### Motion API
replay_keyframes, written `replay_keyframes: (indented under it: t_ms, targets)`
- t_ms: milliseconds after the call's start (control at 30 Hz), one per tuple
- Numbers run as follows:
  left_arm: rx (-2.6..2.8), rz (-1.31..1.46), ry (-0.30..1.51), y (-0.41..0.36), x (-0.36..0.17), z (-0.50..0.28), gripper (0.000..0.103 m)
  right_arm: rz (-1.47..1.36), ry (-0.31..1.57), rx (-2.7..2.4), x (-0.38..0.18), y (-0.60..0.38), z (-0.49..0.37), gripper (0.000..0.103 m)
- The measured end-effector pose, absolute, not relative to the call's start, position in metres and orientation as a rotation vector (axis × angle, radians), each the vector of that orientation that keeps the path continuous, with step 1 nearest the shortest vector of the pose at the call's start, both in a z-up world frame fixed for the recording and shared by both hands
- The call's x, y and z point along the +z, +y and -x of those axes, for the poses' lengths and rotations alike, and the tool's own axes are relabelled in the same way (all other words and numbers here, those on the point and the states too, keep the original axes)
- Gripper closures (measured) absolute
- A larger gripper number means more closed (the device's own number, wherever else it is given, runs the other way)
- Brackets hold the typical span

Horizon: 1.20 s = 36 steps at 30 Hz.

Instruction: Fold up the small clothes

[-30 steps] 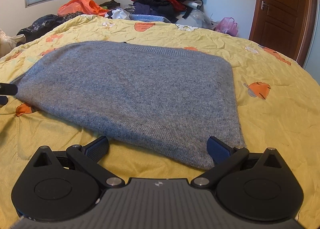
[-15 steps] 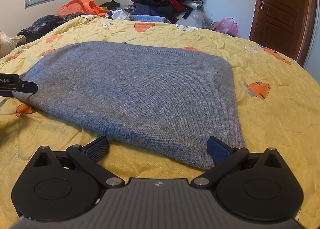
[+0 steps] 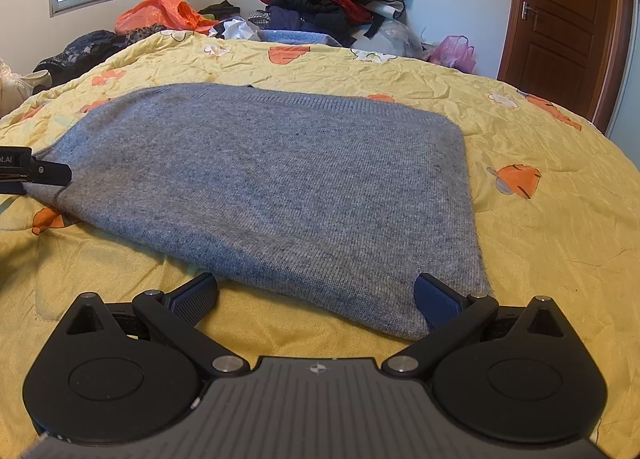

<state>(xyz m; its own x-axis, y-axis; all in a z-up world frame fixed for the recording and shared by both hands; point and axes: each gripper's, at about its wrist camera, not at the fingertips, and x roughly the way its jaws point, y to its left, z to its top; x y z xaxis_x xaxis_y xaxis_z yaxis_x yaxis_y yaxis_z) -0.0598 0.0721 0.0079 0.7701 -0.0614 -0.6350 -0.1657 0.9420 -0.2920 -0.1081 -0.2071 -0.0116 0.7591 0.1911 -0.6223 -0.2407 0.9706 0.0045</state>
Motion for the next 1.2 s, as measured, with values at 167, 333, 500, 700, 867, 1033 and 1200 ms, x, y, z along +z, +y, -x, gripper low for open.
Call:
replay_keyframes:
  t_ms: [167, 333, 500, 700, 867, 1033, 1200]
  targets:
    - [-0.056, 0.762, 0.650, 0.125, 0.001, 0.072, 0.003, -0.343, 0.661, 0.252, 0.004, -0.261, 0.126, 0.000]
    - [-0.091, 0.978, 0.643, 0.148, -0.013, 0.066, 0.027, -0.731, 0.703, 0.225, -0.005, -0.309, 0.128, 0.000]
    - [-0.082, 0.989, 0.655, 0.145, -0.021, 0.055, 0.052, -0.980, 0.717, 0.233, -0.019, -0.319, 0.116, 0.000]
    - [-0.034, 0.889, 0.667, 0.140, -0.021, 0.048, 0.083, -0.937, 0.658, 0.153, -0.018, -0.309, 0.101, 0.004]
    - [-0.027, 0.883, 0.700, 0.150, -0.024, 0.040, 0.097, -0.900, 0.695, 0.050, -0.035, -0.306, 0.081, 0.093]
    - [-0.022, 0.788, 0.719, 0.162, -0.006, 0.030, 0.098, -0.956, 0.691, 0.112, -0.038, -0.296, 0.085, 0.091]
    - [-0.015, 0.741, 0.734, 0.174, 0.004, 0.029, 0.098, -0.931, 0.688, 0.128, -0.036, -0.299, 0.100, 0.091]
